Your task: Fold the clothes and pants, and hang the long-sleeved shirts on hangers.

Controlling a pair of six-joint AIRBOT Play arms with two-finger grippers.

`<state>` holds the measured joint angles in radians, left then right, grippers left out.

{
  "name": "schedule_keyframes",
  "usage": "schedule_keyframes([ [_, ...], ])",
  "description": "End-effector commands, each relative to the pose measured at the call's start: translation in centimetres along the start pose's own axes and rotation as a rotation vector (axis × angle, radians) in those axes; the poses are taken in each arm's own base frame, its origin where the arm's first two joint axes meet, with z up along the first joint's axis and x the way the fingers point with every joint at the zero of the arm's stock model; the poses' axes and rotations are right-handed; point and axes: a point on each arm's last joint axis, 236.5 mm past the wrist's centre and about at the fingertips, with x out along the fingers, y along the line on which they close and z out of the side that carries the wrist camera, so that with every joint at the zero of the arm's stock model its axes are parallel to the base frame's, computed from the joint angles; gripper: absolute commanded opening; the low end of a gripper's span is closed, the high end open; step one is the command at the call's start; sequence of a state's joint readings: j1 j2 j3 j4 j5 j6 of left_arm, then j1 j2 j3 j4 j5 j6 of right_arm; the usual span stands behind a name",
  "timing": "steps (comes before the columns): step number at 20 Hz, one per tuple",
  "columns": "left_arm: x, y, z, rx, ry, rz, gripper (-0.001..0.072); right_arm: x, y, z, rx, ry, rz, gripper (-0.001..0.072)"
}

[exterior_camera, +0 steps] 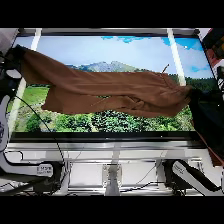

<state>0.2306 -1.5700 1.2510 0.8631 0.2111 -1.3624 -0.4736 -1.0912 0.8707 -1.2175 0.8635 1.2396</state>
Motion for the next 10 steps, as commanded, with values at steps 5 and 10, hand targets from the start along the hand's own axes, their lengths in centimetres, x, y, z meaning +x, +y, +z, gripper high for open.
schedule_keyframes([
  [5, 2.0, 2.2, -4.0, 0.013, 0.041, 0.044, 0.0031, 1.9, -0.1, -2.2, 0.058, 0.014, 0.009, 0.0043],
  [10, 0.3, 3.2, -4.3, -0.017, 0.22, 0.02, 0.0718, 1.7, 0.8, 0.2, 0.134, -0.084, 0.051, 0.0043],
])
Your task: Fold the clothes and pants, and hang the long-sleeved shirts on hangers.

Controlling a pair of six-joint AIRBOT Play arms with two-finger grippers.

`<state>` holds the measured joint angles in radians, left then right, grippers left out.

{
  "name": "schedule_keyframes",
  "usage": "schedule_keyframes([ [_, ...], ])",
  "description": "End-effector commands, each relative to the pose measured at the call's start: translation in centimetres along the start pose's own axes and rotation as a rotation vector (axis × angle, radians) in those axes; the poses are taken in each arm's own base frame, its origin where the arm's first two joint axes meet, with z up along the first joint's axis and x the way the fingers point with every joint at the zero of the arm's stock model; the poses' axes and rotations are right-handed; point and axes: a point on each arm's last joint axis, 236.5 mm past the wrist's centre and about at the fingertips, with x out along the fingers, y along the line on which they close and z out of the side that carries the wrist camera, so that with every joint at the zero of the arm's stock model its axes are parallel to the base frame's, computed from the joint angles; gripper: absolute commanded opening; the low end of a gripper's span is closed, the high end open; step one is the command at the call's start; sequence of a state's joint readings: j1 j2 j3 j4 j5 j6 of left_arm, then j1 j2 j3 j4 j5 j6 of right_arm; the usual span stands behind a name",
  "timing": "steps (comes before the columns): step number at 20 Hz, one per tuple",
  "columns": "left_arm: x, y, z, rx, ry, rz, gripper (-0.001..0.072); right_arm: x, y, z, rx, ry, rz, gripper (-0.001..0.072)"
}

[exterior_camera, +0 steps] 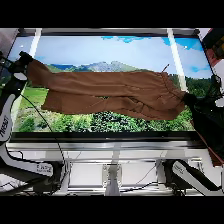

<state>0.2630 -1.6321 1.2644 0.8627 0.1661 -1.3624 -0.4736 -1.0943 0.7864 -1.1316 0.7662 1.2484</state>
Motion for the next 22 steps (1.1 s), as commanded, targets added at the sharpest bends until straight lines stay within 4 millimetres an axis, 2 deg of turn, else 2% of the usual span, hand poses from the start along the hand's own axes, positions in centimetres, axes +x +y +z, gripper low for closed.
schedule_keyframes([
  [1, -1.9, 1.0, -1.7, -0.01, 0.217, -0.031, 0.0718, -0.1, 0.4, 1.4, 0.041, -0.061, 0.018, 0.0043],
  [3, -4.1, 3.4, -1.5, 0.081, 0.335, -0.017, 0.0717, -0.1, 0.4, 1.4, 0.037, -0.061, 0.018, 0.0043],
  [5, -7.4, 6.4, -1.9, 0.138, 0.487, 0.017, 0.071, -0.1, 0.4, 1.4, 0.036, -0.061, 0.018, 0.0042],
  [7, -11.6, 10.4, -4.0, 0.287, 0.704, 0.066, 0.0706, -0.1, 0.4, 1.4, 0.036, -0.061, 0.018, 0.0043],
  [8, -13.6, 11.9, -5.5, 0.306, 0.818, 0.08, 0.0705, -0.1, 0.4, 1.4, 0.035, -0.061, 0.017, 0.0043],
  [10, -16.8, 13.1, -8.4, 0.283, 1.001, 0.061, 0.0702, -0.1, 0.4, 1.4, 0.03, -0.061, 0.017, 0.0043],
  [11, -17.8, 13.0, -9.7, 0.252, 1.065, 0.043, 0.0702, -0.1, 0.4, 1.4, 0.029, -0.061, 0.017, 0.0042],
  [15, -18.0, 11.4, -14.2, 0.146, 1.159, -0.027, 0.0698, -0.1, 0.4, 1.4, 0.029, -0.061, 0.017, 0.0043],
  [17, -18.0, 10.8, -16.6, 0.125, 1.199, -0.072, 0.0605, -0.1, 0.4, 1.4, 0.027, -0.061, 0.016, 0.0043],
  [19, -18.3, 10.2, -18.9, 0.084, 1.238, -0.114, 0.0605, -0.1, 0.3, 1.4, 0.026, -0.062, 0.014, 0.0043],
  [22, -18.3, 11.2, -21.2, 0.057, 1.258, -0.091, 0.0605, -0.1, 0.2, 1.6, 0.027, -0.07, 0.011, 0.0043],
])
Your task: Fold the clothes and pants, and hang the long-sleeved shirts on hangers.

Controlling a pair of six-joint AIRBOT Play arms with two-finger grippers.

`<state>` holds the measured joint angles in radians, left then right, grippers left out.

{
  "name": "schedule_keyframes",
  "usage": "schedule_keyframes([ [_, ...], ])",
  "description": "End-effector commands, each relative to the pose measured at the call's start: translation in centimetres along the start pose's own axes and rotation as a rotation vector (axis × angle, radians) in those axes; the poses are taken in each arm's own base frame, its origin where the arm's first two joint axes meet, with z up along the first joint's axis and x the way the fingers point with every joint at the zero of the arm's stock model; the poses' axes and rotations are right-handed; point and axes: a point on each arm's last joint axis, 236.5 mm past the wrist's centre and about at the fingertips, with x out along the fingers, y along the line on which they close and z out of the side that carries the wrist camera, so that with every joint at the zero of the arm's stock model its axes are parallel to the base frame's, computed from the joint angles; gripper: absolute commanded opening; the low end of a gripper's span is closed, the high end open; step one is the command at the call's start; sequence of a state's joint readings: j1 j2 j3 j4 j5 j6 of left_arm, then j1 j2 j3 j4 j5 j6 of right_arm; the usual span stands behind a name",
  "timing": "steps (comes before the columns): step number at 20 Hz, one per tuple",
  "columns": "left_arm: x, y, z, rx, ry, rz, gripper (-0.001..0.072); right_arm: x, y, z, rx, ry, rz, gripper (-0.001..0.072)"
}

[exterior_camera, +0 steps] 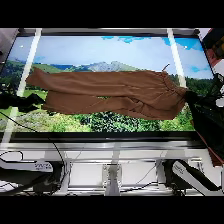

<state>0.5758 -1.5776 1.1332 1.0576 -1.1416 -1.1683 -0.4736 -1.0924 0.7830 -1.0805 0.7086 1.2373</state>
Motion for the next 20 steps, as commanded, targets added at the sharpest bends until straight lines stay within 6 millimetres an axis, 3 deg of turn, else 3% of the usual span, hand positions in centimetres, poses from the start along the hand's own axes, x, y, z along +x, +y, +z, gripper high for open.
schedule_keyframes([
  [1, 2.6, 0.1, -1.1, -0.033, 0.026, -0.036, 0.0605, 0.0, -0.1, 0.2, -0.001, -0.007, -0.003, 0.0043],
  [2, 3.2, 0.1, -1.0, -0.044, 0.02, -0.04, 0.0577, 0.0, 0.0, 0.2, 0.0, -0.007, -0.002, 0.0043],
  [5, 4.3, -0.3, -0.3, -0.049, -0.01, -0.05, 0.0399, 0.0, 0.0, 0.2, 0.004, -0.007, 0.001, 0.0043],
  [6, 4.4, -0.7, 0.2, -0.042, -0.028, -0.049, 0.0168, 0.0, 0.1, 0.2, 0.005, -0.007, 0.002, 0.0043],
  [7, 4.3, -1.5, 0.7, -0.019, -0.047, -0.071, 0.0031, 0.0, 0.1, 0.1, 0.007, -0.004, 0.005, 0.0043],
  [9, 2.7, -4.4, 2.0, 0.033, -0.114, -0.165, 0.0023, -0.3, 0.4, 0.0, 0.0, 0.011, 0.012, 0.0043],
  [12, -3.3, -8.1, 4.0, 0.16, -0.229, -0.214, 0.0022, -2.1, 0.9, 1.5, -0.053, -0.005, 0.009, 0.0043],
  [16, -15.0, -12.8, 5.7, 0.265, -0.437, -0.202, 0.0021, -5.9, 2.4, 3.9, -0.133, -0.025, 0.012, 0.0043],
  [18, -20.2, -14.4, 5.0, 0.268, -0.526, -0.168, 0.0021, -7.7, 3.0, 3.7, -0.171, 0.004, 0.013, 0.0043],
  [20, -23.5, -13.6, 2.8, 0.269, -0.568, -0.05, 0.0021, -9.1, 3.1, 3.4, -0.202, 0.028, 0.002, 0.0043],
])
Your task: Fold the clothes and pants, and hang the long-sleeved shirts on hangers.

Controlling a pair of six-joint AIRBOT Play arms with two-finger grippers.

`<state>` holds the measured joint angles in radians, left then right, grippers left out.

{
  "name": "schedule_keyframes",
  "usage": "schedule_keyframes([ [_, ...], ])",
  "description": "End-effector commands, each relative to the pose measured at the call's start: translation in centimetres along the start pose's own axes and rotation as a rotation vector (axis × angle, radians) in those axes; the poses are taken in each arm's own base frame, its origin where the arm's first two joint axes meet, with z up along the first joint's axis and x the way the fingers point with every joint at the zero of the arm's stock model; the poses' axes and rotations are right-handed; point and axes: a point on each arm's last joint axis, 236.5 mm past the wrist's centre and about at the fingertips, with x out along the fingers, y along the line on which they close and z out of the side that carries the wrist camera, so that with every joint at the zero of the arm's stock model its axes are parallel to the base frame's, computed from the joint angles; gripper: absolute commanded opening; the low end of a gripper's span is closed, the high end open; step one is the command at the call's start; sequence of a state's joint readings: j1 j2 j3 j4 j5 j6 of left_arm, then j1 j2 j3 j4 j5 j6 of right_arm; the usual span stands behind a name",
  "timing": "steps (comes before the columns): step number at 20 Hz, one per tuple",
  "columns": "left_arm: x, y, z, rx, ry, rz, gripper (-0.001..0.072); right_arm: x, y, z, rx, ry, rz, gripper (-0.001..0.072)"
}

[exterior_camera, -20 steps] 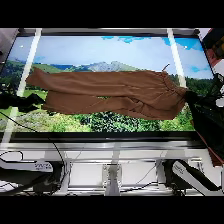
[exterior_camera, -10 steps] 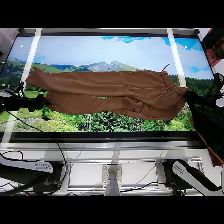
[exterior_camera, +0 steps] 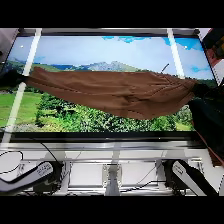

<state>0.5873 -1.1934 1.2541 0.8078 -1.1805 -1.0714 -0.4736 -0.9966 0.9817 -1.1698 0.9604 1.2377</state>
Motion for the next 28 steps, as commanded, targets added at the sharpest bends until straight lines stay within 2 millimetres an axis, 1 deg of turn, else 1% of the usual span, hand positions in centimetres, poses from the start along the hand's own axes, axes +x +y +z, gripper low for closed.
schedule_keyframes([
  [1, -7.7, -1.7, 0.0, 0.052, -0.056, 0.157, 0.0021, -2.9, 0.5, -0.7, -0.063, 0.057, -0.016, 0.0043],
  [3, -11.3, -2.0, -1.4, 0.07, -0.058, 0.247, 0.002, -3.9, 0.4, -1.0, -0.084, 0.067, -0.031, 0.0043],
  [5, -13.9, -2.6, -2.3, 0.081, -0.084, 0.315, 0.002, -4.9, 0.7, -1.4, -0.096, 0.076, -0.033, 0.0043],
  [6, -14.7, -2.6, -2.4, 0.078, -0.098, 0.342, 0.002, -5.1, 0.9, -1.7, -0.098, 0.084, -0.03, 0.0043],
  [7, -15.0, -2.5, -2.7, 0.081, -0.092, 0.357, 0.002, -5.4, 1.0, -1.9, -0.099, 0.089, -0.027, 0.0043],
  [8, -14.9, -1.7, -3.1, 0.072, -0.069, 0.379, 0.002, -5.5, 1.1, -2.0, -0.1, 0.095, -0.025, 0.0043],
  [9, -14.3, -0.7, -3.7, 0.047, -0.042, 0.392, 0.002, -5.5, 1.2, -2.2, -0.1, 0.102, -0.023, 0.0043],
  [11, -11.3, 1.6, -5.3, -0.013, 0.055, 0.369, 0.002, -5.5, 1.2, -2.3, -0.099, 0.105, -0.022, 0.0043],
  [13, -6.9, 4.0, -6.7, -0.103, 0.141, 0.306, 0.0021, -5.5, 1.2, -2.2, -0.099, 0.101, -0.023, 0.0043],
  [14, -4.3, 5.1, -6.6, -0.128, 0.156, 0.26, 0.0021, -5.5, 1.1, -2.0, -0.1, 0.094, -0.024, 0.0043],
  [15, -1.5, 5.8, -6.2, -0.133, 0.161, 0.195, 0.0021, -5.5, 1.1, -1.7, -0.1, 0.082, -0.028, 0.0043],
  [16, 1.1, 6.2, -5.4, -0.138, 0.138, 0.132, 0.0021, -5.4, 0.9, -1.3, -0.1, 0.065, -0.034, 0.0043],
  [17, 3.5, 7.0, -4.0, -0.186, 0.077, 0.085, 0.0021, -5.3, 0.8, -0.7, -0.1, 0.042, -0.04, 0.0043],
  [18, 5.6, 7.8, -2.5, -0.256, 0.008, 0.051, 0.0021, -5.2, 0.5, -0.1, -0.1, 0.015, -0.049, 0.0043],
  [19, 7.3, 8.8, -1.7, -0.286, -0.034, 0.045, 0.0021, -4.9, 0.2, 0.8, -0.099, -0.019, -0.06, 0.0043],
  [20, 9.0, 9.9, -1.8, -0.291, -0.042, 0.056, 0.0021, -4.6, -0.1, 1.6, -0.096, -0.048, -0.069, 0.0043],
  [21, 10.3, 10.6, -2.3, -0.282, -0.033, 0.068, 0.0022, -4.3, -0.4, 2.0, -0.092, -0.063, -0.075, 0.0043],
  [22, 11.3, 11.1, -2.7, -0.286, -0.026, 0.078, 0.004, -3.9, -0.5, 2.2, -0.087, -0.068, -0.078, 0.0043],
  [23, 11.9, 11.4, -2.8, -0.287, -0.029, 0.087, 0.0113, -3.5, -0.7, 2.0, -0.083, -0.056, -0.076, 0.0043],
  [24, 11.8, 11.6, -2.6, -0.284, -0.04, 0.097, 0.0236, -3.2, -0.7, 1.6, -0.08, -0.04, -0.072, 0.0043],
  [25, 11.5, 11.7, -2.3, -0.247, -0.047, 0.102, 0.0454, -3.0, -0.7, 1.4, -0.076, -0.029, -0.068, 0.0043],
  [26, 10.6, 11.8, -2.3, -0.183, -0.041, 0.104, 0.072, -3.0, -0.6, 1.3, -0.07, -0.025, -0.066, 0.0043],
  [27, 9.0, 12.4, -2.7, -0.124, -0.017, 0.126, 0.072, -3.0, -0.5, 1.3, -0.069, -0.025, -0.064, 0.0043],
  [28, 7.2, 13.5, -3.4, -0.108, 0.014, 0.166, 0.0716, -3.0, -0.5, 1.3, -0.069, -0.024, -0.063, 0.0043],
])
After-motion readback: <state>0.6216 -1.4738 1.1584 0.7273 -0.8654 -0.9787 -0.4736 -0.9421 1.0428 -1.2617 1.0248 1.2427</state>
